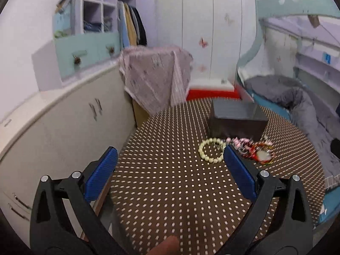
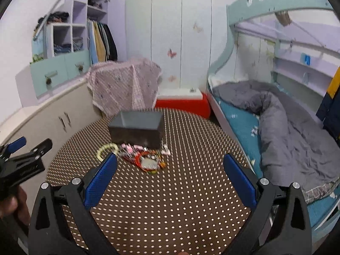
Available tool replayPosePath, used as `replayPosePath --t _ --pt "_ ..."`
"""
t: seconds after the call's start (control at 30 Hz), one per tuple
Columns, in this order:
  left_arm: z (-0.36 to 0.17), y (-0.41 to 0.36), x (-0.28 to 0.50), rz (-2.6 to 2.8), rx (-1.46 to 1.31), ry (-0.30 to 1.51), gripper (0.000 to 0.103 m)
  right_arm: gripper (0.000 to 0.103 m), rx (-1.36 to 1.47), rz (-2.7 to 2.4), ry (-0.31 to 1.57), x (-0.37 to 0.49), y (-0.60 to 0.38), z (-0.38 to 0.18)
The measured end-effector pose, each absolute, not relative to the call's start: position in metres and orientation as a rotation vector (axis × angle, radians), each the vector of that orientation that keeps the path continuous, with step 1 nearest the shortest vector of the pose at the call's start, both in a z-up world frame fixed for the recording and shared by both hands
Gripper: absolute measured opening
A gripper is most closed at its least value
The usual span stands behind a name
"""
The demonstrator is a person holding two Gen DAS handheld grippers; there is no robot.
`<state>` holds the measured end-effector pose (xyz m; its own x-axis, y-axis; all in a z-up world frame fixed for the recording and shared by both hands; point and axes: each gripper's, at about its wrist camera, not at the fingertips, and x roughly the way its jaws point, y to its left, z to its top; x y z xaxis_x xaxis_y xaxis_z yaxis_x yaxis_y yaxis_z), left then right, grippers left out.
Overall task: Organize jewelry
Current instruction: 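Lower the left tool and grasp the pale green bead bracelet, then drop the bead bracelet into the metal box with left while right grasps and drops a pink charm there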
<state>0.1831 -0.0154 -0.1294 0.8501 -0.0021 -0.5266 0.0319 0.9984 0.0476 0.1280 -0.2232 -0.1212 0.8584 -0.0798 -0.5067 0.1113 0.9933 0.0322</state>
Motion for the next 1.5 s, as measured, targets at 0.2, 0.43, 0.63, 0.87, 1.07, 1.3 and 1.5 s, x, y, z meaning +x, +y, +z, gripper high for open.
replayPosePath --t 0.2,0.43,0.63,0.87,1.07,1.3,1.5 --pt "-0.172 -0.031 0.251 -0.051 0.126 0.687 0.097 0.096 0.069 -0.096 0.628 0.161 -0.24 -0.154" --pt "-0.208 -0.038 0.298 -0.066 0.147 0.839 0.097 0.096 0.06 -0.074 0.7 0.192 -0.254 -0.174" --pt "-0.219 -0.042 0.314 -0.145 0.096 0.902 0.063 0.096 0.029 -0.069 0.759 0.214 -0.265 -0.186" --pt "-0.212 -0.058 0.305 -0.266 0.103 0.874 0.009 0.094 0.033 -0.014 0.798 0.253 -0.275 -0.191" --pt "-0.204 -0.051 0.281 -0.273 0.078 0.839 0.009 0.063 -0.01 0.065 0.871 0.296 -0.258 -0.201" --pt "-0.199 -0.045 0.267 -0.29 0.087 0.809 0.009 0.025 -0.083 0.105 0.895 0.313 -0.237 -0.217" --pt "-0.185 -0.04 0.263 -0.306 0.08 0.769 0.009 0.02 -0.003 0.125 0.871 0.286 -0.248 -0.21"
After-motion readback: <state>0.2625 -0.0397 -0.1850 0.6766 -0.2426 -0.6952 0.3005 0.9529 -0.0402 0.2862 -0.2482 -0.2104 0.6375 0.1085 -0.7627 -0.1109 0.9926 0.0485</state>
